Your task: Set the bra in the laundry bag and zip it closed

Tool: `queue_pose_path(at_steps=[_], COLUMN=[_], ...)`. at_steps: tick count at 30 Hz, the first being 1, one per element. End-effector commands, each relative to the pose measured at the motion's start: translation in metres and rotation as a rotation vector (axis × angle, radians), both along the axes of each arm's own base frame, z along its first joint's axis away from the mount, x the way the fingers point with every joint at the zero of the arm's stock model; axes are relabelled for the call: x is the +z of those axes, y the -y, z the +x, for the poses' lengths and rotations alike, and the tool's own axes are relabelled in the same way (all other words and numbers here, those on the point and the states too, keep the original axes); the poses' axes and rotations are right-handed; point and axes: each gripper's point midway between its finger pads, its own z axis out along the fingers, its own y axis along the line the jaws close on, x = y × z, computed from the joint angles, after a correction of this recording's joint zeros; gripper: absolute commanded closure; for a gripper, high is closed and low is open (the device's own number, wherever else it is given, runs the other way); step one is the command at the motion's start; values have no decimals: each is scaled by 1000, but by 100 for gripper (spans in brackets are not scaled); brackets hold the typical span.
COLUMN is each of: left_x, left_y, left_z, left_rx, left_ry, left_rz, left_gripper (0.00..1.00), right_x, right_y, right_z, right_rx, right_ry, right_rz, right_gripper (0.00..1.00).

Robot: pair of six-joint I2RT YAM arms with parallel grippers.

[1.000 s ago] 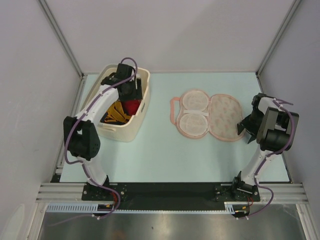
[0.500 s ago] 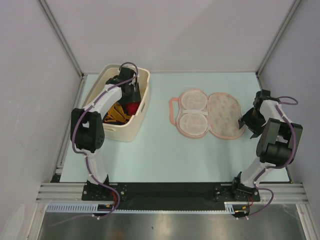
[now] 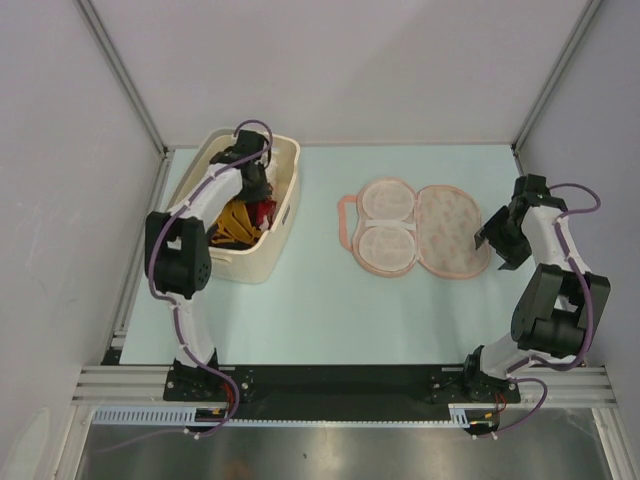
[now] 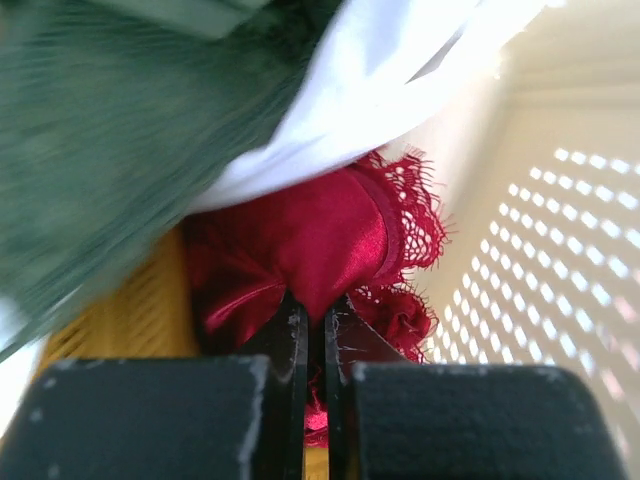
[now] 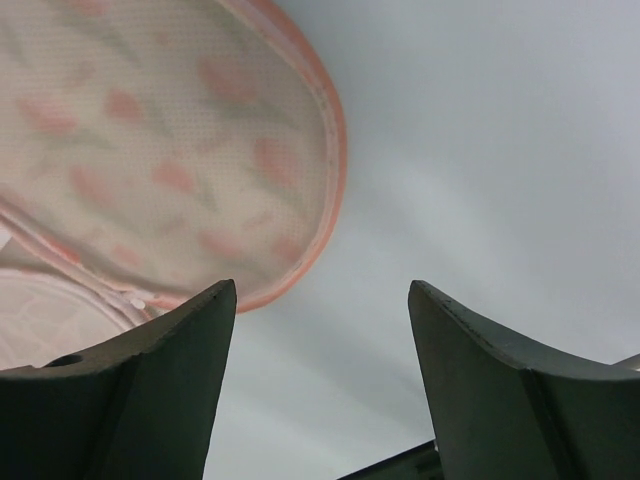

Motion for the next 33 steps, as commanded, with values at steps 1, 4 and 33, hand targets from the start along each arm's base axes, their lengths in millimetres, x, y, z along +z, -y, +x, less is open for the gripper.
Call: queue_pose_path(at_steps=[1,4,33], left_x=[129,189,192], left_y=[-13,-15,-37], left_z=[-5,-33,-16], left_rx=[30,39,45], left_ry=[264,368,374], left_rz=[-29,-88,-64], left_gripper=[100,100,48], right_x=[25,33,61], right_y=[-29,-57,-117], right_z=[3,4,-21], right_rx=[106,181,372], right_ry=[67,96,177], right_rz=[1,21,90], right_gripper=[25,25,25])
